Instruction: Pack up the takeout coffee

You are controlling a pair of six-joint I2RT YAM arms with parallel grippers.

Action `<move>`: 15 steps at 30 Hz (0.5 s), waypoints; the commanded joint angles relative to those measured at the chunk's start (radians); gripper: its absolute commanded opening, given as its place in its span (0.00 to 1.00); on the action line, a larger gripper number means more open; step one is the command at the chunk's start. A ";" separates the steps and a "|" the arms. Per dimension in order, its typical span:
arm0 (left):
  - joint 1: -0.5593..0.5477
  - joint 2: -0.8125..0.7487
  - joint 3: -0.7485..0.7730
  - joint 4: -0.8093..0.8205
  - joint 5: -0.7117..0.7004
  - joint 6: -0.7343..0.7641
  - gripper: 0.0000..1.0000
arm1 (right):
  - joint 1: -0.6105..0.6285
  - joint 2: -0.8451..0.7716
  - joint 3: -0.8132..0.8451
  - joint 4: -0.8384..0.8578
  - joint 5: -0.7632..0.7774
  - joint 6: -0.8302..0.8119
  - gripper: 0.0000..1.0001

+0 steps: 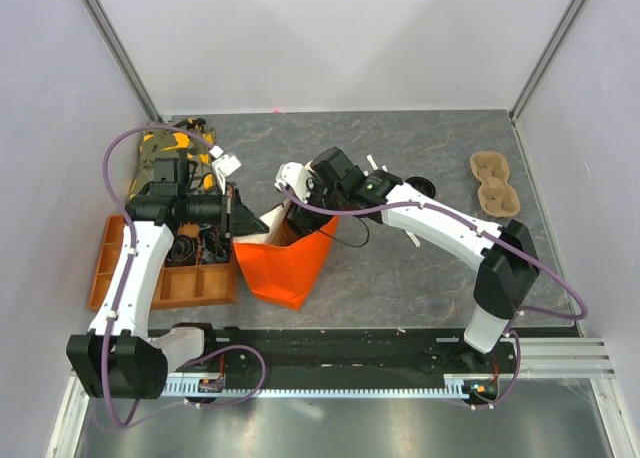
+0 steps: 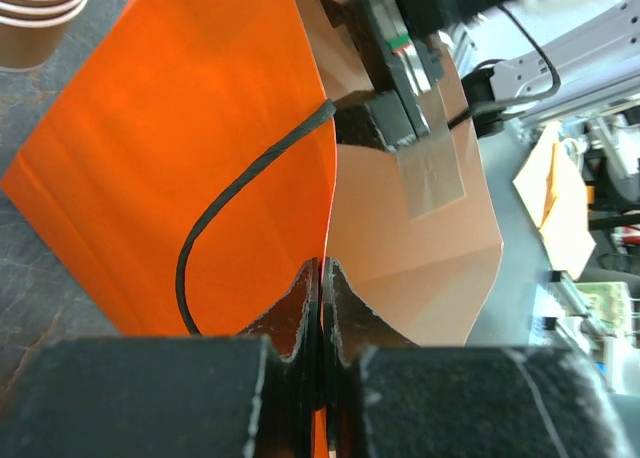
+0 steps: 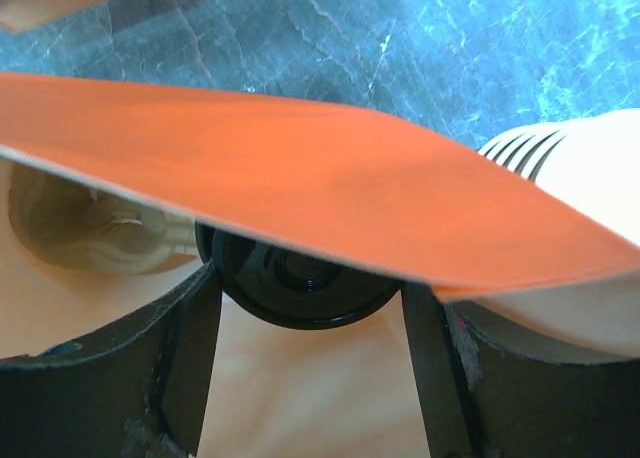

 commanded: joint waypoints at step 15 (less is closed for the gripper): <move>-0.153 -0.279 -0.137 0.260 -0.269 -0.084 0.02 | -0.024 0.001 0.086 -0.148 -0.054 -0.044 0.17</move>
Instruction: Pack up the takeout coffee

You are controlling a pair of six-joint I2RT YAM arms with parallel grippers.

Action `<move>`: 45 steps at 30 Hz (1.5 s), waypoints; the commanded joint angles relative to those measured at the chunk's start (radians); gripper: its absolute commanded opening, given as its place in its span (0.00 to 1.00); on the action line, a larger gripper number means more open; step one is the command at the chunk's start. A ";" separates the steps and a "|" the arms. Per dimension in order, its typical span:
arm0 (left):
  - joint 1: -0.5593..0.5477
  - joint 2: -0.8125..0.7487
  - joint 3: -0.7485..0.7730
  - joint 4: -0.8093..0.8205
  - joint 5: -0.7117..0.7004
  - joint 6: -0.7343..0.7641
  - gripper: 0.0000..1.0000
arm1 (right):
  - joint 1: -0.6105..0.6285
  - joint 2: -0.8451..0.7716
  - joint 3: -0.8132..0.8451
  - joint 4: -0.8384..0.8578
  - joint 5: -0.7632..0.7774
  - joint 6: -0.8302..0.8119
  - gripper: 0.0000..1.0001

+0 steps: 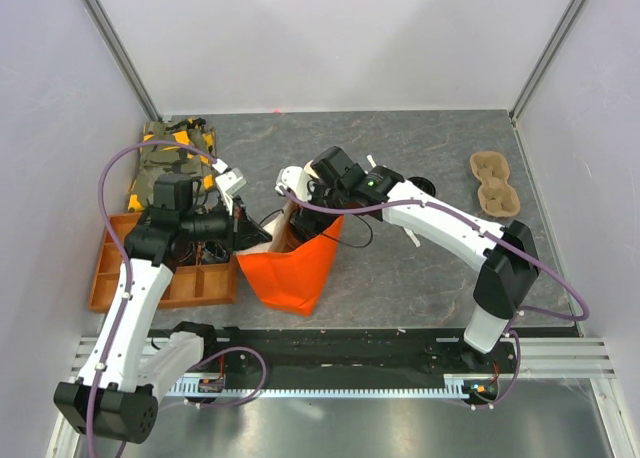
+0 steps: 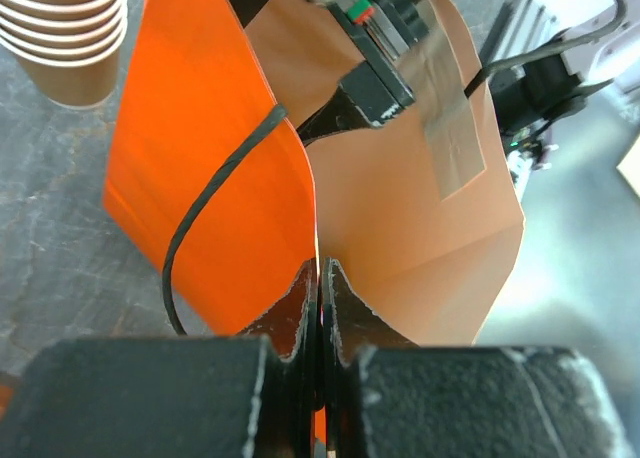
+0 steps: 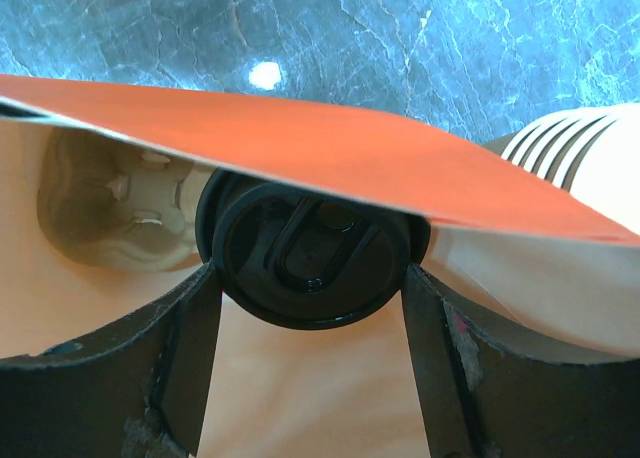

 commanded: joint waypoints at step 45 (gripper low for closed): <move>-0.317 -0.095 -0.027 0.250 -0.519 -0.230 0.02 | -0.026 0.078 0.155 -0.275 0.163 -0.287 0.17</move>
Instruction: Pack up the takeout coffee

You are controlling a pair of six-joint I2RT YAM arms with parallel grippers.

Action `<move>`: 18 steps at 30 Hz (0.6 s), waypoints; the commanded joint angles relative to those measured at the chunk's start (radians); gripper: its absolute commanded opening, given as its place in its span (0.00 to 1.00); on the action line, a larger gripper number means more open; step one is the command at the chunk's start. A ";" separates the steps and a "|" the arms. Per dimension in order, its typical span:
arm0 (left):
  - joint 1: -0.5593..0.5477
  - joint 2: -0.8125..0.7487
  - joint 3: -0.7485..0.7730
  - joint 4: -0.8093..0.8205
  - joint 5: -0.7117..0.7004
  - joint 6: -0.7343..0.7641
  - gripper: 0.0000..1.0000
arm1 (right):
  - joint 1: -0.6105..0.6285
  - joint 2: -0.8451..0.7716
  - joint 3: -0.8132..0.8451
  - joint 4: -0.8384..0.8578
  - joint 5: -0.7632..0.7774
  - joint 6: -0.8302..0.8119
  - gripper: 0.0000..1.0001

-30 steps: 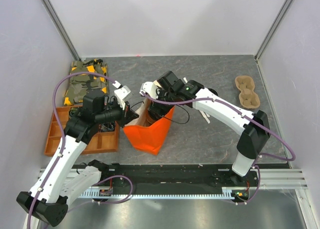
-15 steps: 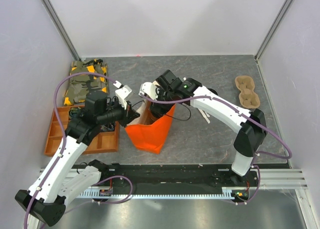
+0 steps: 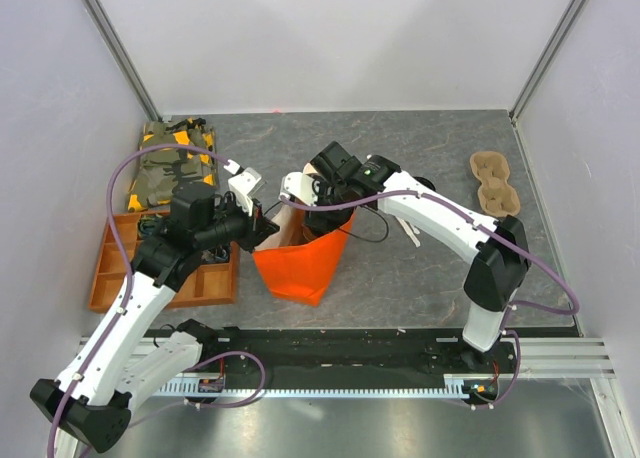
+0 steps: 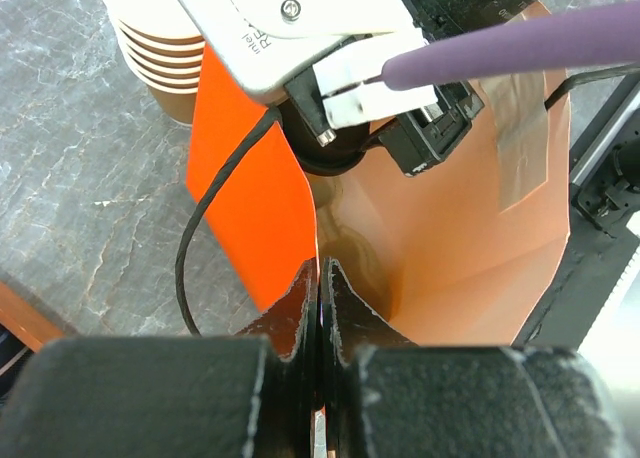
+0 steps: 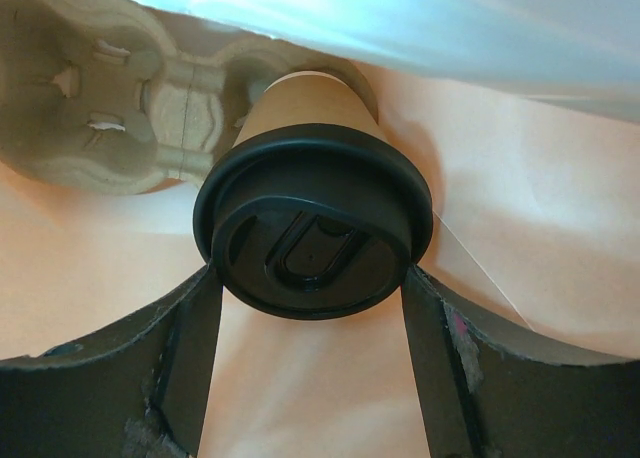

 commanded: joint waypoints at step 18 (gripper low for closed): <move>-0.086 0.038 0.027 0.102 -0.050 -0.040 0.02 | 0.014 0.021 0.143 -0.168 0.060 -0.177 0.18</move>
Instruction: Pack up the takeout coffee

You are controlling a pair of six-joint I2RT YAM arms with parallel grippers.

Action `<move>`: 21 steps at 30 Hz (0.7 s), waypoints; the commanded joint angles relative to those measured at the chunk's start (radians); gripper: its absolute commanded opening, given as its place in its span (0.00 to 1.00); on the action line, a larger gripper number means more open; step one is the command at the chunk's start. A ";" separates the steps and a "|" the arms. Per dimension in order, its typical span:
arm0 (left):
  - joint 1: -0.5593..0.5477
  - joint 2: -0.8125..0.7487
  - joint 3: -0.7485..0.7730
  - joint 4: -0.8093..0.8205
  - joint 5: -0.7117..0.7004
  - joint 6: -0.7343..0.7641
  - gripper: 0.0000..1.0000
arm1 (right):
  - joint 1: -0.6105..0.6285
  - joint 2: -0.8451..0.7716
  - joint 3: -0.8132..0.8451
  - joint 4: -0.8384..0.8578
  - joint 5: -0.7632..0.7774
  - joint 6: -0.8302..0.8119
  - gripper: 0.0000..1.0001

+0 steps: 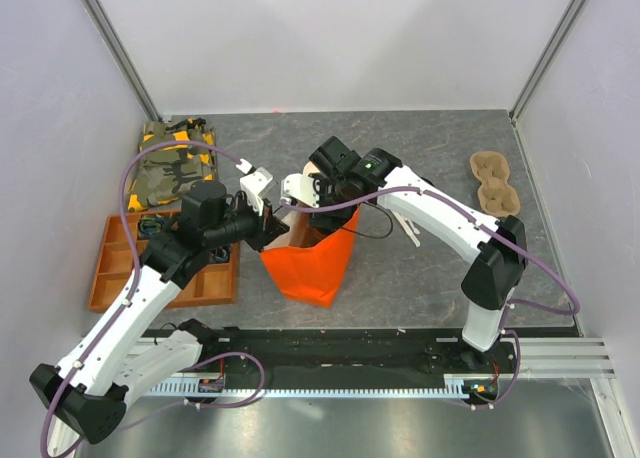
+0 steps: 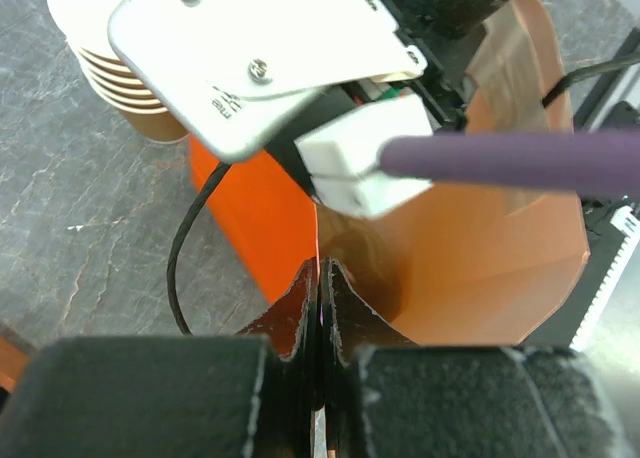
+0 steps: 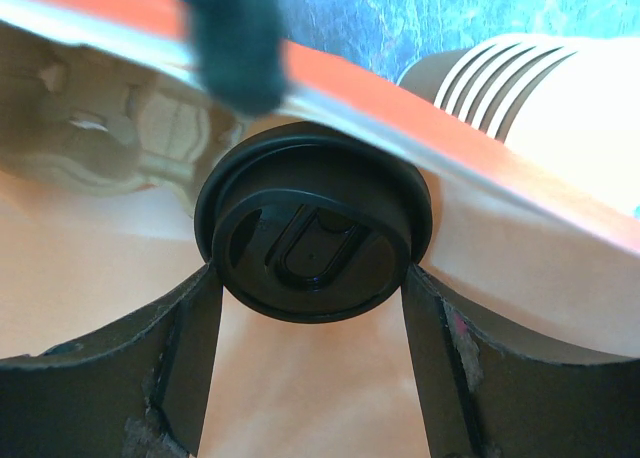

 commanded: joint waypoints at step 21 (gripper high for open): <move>-0.032 -0.020 0.026 0.046 -0.058 -0.077 0.02 | 0.014 0.016 -0.054 -0.016 0.031 -0.164 0.27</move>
